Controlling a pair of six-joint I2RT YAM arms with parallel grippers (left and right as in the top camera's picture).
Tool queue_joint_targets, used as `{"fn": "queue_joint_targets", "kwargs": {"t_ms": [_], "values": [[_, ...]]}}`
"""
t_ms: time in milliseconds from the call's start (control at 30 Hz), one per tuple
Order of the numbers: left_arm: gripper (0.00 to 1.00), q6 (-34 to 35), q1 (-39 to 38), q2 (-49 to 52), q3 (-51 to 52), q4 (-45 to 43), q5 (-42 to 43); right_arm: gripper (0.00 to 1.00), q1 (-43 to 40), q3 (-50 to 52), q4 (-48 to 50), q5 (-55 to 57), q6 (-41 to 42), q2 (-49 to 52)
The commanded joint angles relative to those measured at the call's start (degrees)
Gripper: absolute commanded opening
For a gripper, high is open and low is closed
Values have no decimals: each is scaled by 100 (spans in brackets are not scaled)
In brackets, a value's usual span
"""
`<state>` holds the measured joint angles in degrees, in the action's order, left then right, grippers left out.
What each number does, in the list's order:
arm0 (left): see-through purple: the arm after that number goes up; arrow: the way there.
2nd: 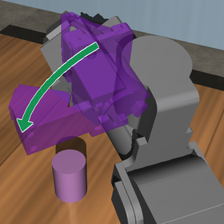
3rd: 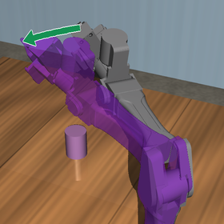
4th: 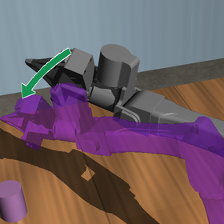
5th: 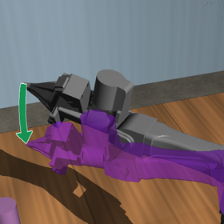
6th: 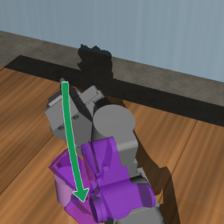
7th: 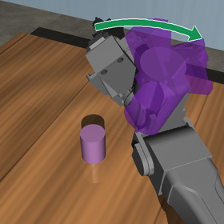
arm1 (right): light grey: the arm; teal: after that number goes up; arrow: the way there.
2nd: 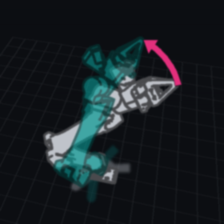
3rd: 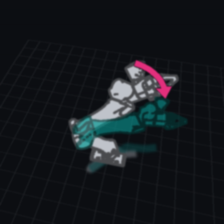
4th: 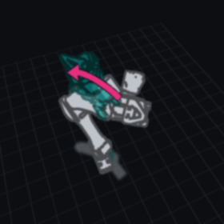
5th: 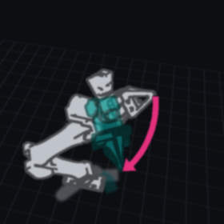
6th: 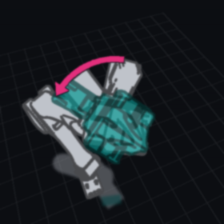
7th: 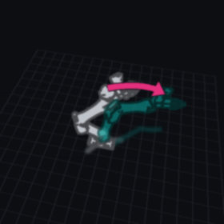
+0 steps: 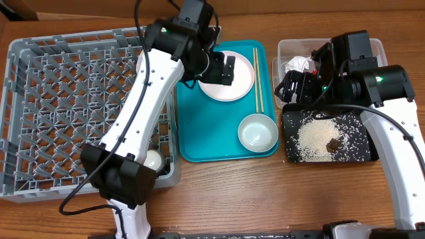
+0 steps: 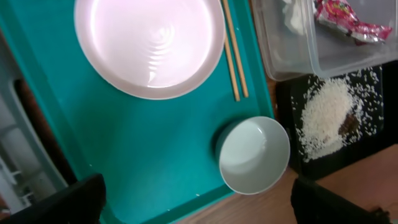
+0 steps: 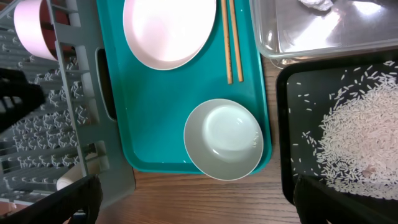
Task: Sort waste into correct bins and load items into the dishwasher
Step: 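Grasp the rim of the pale green bowl with the left gripper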
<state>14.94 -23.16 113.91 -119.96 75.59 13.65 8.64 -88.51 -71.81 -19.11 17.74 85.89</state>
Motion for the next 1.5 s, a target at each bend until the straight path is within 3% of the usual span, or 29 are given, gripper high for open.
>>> {"fn": "queue_joint_targets", "kwargs": {"t_ms": [0, 200, 467, 1033, 1467], "values": [[96, 348, -203, 111, 258, -164, 249, 100, -4, -76, 13, 24, -42, -33], [93, 846, -680, 114, 1235, -1237, 247, 100, -4, -76, 11, 24, -42, -33], [85, 953, -833, 151, 2229, -1952, 101, 100, -4, -76, 11, 24, -42, -33], [70, 999, -1204, 208, 3368, -2651, 245, 100, -4, -76, 11, 24, -42, -33], [63, 999, -1250, 352, 3416, -2789, 251, 100, -4, -76, 11, 24, -42, -33]]}}
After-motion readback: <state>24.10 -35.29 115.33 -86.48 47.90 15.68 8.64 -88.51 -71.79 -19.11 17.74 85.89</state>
